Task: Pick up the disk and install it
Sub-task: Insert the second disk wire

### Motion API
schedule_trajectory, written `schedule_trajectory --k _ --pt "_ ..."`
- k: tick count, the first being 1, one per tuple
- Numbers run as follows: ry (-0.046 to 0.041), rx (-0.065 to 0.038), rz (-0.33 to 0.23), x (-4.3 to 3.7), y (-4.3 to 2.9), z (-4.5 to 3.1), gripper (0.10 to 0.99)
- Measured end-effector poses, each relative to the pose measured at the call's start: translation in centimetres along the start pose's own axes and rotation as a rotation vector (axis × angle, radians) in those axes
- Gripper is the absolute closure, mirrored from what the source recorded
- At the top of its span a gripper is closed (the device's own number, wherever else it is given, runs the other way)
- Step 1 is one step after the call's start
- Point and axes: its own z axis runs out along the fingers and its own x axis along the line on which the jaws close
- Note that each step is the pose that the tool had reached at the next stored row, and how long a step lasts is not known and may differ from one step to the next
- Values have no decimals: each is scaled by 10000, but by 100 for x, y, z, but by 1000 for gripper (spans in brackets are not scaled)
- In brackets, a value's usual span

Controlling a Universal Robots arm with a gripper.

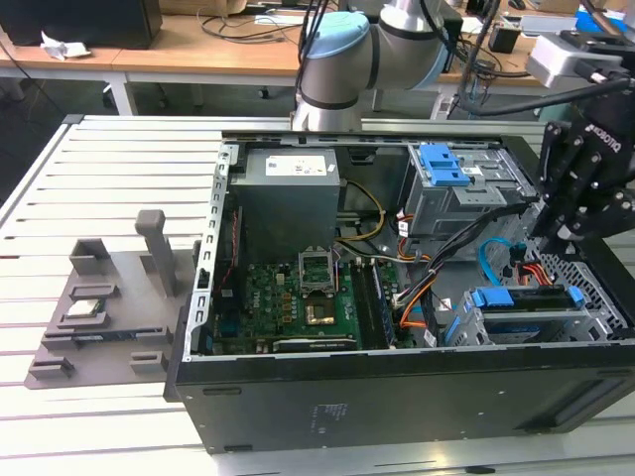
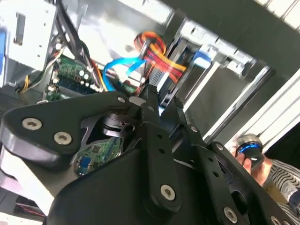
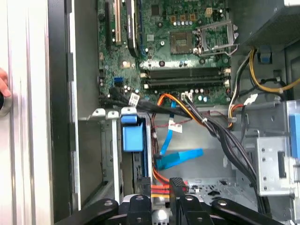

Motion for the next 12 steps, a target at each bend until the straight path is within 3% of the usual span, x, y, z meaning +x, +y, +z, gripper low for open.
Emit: schedule_trajectory --k 3,8,12 --pt "-3 1 -17 15 139 37 784" --pt "10 10 -218 25 196 97 784" --pt "12 14 -275 25 203 101 784"
